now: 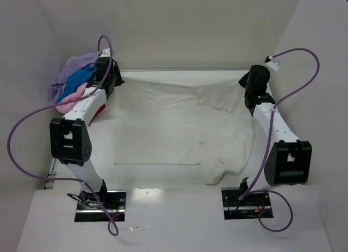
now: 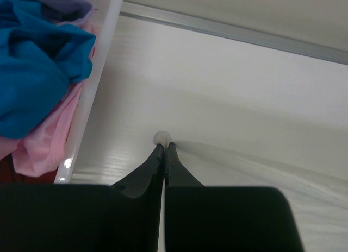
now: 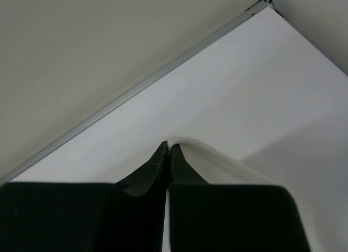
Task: Fold and stack the t-shirts
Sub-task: Flatten out the tshirt
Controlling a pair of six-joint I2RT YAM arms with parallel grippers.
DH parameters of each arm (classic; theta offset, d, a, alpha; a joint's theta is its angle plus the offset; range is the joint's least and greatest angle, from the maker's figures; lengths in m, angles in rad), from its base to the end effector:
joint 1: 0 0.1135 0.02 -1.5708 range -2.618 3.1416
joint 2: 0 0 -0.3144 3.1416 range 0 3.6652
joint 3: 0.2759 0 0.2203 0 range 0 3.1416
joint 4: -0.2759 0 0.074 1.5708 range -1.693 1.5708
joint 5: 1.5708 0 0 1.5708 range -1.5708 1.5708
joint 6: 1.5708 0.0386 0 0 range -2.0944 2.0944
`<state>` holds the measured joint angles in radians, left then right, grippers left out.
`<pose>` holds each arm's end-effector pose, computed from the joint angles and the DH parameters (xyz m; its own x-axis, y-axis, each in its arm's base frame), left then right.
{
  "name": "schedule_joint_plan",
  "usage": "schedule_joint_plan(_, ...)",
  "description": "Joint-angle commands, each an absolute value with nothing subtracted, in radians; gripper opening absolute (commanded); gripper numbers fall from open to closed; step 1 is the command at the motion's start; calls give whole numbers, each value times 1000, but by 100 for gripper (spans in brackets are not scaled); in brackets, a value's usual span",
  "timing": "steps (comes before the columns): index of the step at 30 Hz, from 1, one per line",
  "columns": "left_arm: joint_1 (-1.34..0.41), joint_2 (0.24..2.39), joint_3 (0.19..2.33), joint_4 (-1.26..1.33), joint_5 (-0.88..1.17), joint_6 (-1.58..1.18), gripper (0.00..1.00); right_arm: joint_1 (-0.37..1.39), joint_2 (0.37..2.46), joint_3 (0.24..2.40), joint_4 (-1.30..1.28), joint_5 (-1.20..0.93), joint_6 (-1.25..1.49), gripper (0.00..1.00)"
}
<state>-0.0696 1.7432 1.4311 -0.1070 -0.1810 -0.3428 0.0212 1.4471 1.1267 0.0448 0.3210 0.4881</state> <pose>0.3959 -0.0206 0.3697 -0.3502 -0.3070 -0.8849 -0.2265 0.9445 -0.2380 0.3079 -0.0057 0.3856 -0.1074 0.4428 -0.8902 0.3779 0.8463 0.3754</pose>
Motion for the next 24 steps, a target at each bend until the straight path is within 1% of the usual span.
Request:
schedule_joint_plan(1, -67, 1802, 1520, -49, -176, -315, 0, -14, 1483, 1216, 137, 330, 476, 0)
schedule_joint_plan(6, -67, 1876, 1575, -58, -155, -314, 0, -23, 1554, 1255, 155, 295, 476, 0)
schedule_joint_plan(10, -67, 1949, 1617, -58, -143, -305, 0, -23, 1652, 1290, 155, 273, 476, 0)
schedule_joint_plan(17, -58, 2023, 1677, -58, -133, -296, 0, -32, 1753, 1333, 175, 262, 456, 0)
schedule_joint_plan(24, -58, 2086, 1686, -58, -133, -278, 0, -41, 1854, 1388, 187, 204, 422, 0)
